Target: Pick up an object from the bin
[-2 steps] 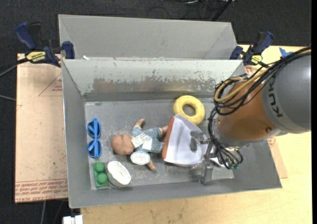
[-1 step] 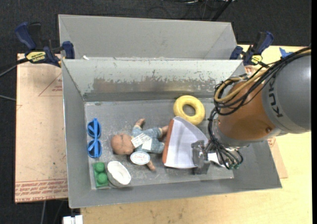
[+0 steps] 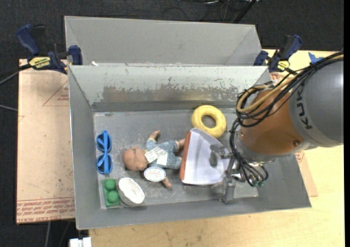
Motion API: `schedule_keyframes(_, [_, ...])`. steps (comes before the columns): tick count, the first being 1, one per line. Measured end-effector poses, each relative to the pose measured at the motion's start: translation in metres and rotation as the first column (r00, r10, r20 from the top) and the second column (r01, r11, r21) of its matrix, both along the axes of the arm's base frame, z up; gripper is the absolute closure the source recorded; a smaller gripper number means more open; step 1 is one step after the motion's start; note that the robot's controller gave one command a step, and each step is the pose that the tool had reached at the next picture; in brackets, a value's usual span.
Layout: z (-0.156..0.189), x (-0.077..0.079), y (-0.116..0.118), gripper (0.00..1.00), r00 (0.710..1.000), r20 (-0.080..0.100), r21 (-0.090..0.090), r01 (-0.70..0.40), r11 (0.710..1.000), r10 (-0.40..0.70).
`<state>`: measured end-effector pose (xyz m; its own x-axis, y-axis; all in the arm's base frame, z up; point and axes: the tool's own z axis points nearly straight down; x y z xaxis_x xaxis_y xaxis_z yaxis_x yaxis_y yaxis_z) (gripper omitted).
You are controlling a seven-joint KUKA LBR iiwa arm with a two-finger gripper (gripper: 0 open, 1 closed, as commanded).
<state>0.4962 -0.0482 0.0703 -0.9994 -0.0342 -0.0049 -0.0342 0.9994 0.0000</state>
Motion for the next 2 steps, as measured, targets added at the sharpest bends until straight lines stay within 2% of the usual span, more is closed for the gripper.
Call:
schedule_keyframes(1, [-0.0001,-0.0007,0.0003,1.00,1.000,-0.003,0.000,-0.001,1.000,0.001])
schedule_keyframes(2, [-0.0001,-0.0007,0.0003,1.00,1.000,-0.003,0.000,-0.001,1.000,0.001])
